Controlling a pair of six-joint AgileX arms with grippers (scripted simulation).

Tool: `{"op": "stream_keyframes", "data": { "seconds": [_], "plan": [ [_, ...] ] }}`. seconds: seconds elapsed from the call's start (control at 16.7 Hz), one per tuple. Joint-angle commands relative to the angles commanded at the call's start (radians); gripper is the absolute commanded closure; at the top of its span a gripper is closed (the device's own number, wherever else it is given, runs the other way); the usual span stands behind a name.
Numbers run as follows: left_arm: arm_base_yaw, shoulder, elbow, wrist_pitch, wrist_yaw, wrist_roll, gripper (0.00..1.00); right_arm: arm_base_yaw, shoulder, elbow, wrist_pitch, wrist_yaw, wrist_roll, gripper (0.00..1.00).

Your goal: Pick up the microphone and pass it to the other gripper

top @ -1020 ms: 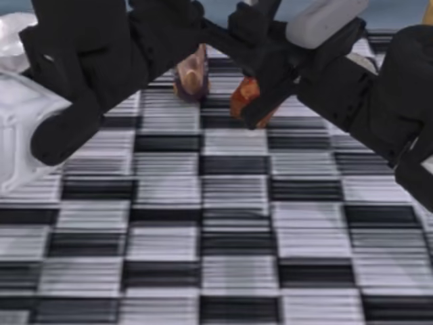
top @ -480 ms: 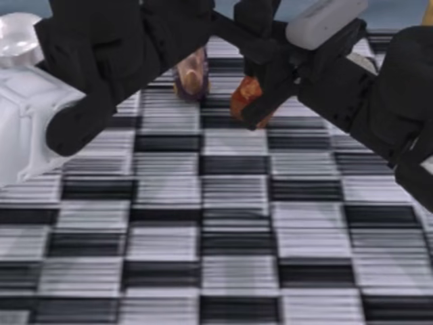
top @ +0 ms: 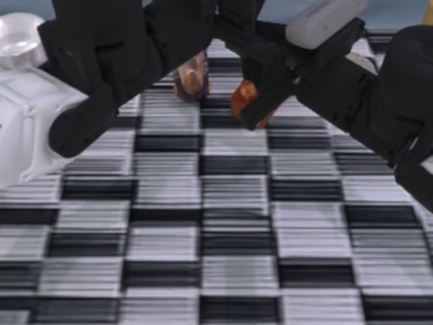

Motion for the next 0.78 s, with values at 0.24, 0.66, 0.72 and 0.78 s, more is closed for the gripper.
{"op": "stream_keyframes", "data": {
  "seconds": [0.24,0.66,0.72,0.78],
  "plan": [
    [0.0,0.0,0.0,0.0,0.0,0.0,1.0,0.0,0.0,0.0,0.0,0.0,0.0,1.0],
    [0.0,0.0,0.0,0.0,0.0,0.0,1.0,0.0,0.0,0.0,0.0,0.0,0.0,1.0],
    [0.0,0.0,0.0,0.0,0.0,0.0,1.0,0.0,0.0,0.0,0.0,0.0,0.0,0.92],
    [0.0,0.0,0.0,0.0,0.0,0.0,1.0,0.0,0.0,0.0,0.0,0.0,0.0,0.85]
  ]
}}
